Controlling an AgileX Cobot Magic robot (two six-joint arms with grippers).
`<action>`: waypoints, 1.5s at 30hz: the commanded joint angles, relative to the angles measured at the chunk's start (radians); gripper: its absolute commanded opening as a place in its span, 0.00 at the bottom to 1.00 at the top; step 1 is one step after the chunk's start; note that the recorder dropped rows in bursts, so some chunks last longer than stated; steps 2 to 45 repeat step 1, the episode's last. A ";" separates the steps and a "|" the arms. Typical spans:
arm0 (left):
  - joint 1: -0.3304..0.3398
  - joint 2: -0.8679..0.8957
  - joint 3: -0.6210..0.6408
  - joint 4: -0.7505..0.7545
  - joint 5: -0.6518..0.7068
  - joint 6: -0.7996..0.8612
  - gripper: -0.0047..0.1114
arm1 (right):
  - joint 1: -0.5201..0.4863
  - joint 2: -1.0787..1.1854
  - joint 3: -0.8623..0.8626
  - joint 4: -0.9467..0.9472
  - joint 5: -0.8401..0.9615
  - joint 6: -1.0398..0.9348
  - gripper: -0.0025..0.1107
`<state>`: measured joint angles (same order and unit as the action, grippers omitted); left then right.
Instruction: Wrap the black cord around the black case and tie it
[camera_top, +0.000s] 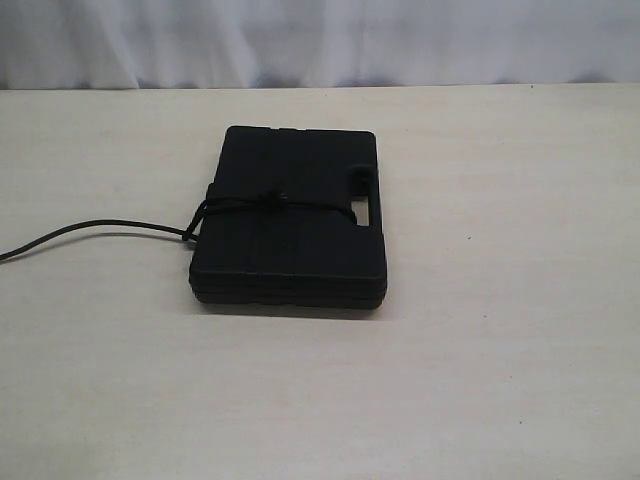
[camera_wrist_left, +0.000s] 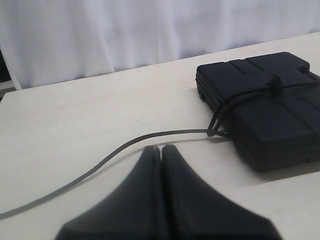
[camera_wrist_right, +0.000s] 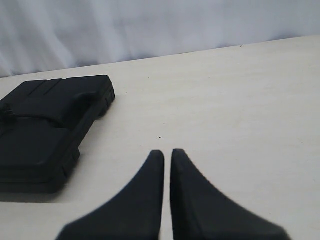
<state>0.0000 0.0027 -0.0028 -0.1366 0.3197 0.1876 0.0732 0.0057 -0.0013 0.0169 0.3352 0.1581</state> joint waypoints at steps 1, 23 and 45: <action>0.000 -0.003 0.003 -0.007 -0.015 0.002 0.04 | -0.002 -0.006 0.001 0.001 0.000 0.000 0.06; 0.000 -0.003 0.003 -0.007 -0.015 0.002 0.04 | -0.002 -0.006 0.001 0.001 0.000 0.000 0.06; 0.000 -0.003 0.003 -0.007 -0.015 0.002 0.04 | -0.002 -0.006 0.001 0.001 0.000 0.000 0.06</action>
